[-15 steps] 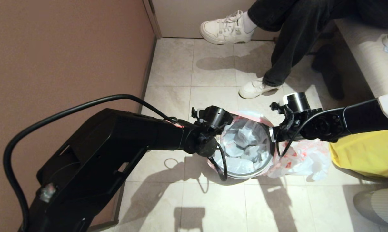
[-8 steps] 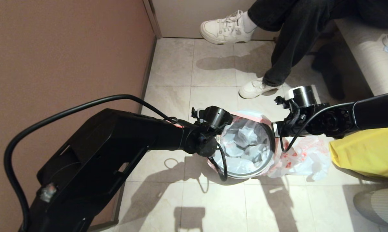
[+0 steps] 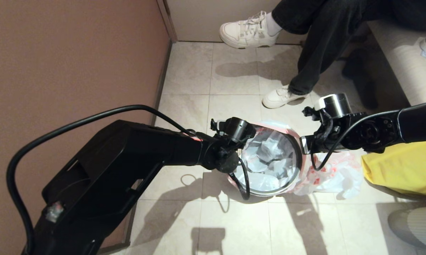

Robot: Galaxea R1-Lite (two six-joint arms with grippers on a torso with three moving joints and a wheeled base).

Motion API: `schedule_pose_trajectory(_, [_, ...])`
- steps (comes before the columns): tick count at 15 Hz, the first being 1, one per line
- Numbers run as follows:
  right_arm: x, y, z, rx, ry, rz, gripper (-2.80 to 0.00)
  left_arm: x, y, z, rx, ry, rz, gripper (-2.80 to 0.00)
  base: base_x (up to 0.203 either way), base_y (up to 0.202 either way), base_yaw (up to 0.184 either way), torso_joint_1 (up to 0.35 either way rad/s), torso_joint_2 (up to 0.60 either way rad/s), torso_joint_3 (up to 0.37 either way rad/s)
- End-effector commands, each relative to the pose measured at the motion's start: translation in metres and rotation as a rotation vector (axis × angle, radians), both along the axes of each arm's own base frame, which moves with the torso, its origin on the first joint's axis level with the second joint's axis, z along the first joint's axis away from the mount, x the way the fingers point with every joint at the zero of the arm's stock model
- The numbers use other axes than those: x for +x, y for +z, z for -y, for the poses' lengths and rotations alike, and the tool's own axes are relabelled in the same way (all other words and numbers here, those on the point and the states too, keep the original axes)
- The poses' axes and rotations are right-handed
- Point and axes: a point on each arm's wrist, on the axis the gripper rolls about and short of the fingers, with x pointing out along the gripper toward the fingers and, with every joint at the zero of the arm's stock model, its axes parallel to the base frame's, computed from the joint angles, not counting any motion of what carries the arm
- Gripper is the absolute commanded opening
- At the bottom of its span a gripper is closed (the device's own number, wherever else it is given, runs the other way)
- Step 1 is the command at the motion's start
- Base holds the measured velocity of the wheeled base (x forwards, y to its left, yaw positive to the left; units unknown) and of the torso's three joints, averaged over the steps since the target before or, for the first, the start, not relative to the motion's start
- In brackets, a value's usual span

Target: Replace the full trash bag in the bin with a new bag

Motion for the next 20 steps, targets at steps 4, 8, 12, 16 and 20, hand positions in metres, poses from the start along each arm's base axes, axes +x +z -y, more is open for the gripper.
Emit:
schedule_pose_trajectory(4, [-0.005, -0.003, -0.007, 0.015, 0.004, -0.011, -2.8, 0.0, -0.004, 0.002, 0.005, 0.002, -0.004, -2.8, 0.0, 0.0, 0.0, 0.0, 0.0, 0.0])
schedule_pose_trajectory(8, [-0.006, -0.009, -0.008, 0.018, 0.0, -0.031, -2.8, -0.005, 0.014, -0.004, -0.012, 0.005, 0.016, -2.8, 0.0, 0.0, 0.0, 0.0, 0.0, 0.0])
schedule_pose_trajectory(12, [-0.004, -0.017, -0.014, 0.022, 0.004, -0.044, -2.8, -0.005, 0.009, -0.003, 0.007, 0.007, -0.005, -2.8, 0.0, 0.0, 0.0, 0.0, 0.0, 0.0])
schedule_pose_trajectory(16, [-0.002, -0.021, -0.014, 0.021, 0.002, -0.052, -2.8, -0.004, 0.006, -0.001, 0.011, 0.004, -0.009, -2.8, 0.0, 0.0, 0.0, 0.0, 0.0, 0.0])
schedule_pose_trajectory(20, [-0.001, -0.024, -0.016, 0.019, 0.004, -0.058, -2.8, -0.002, -0.006, 0.005, 0.024, -0.001, -0.023, -2.8, 0.0, 0.0, 0.0, 0.0, 0.0, 0.0])
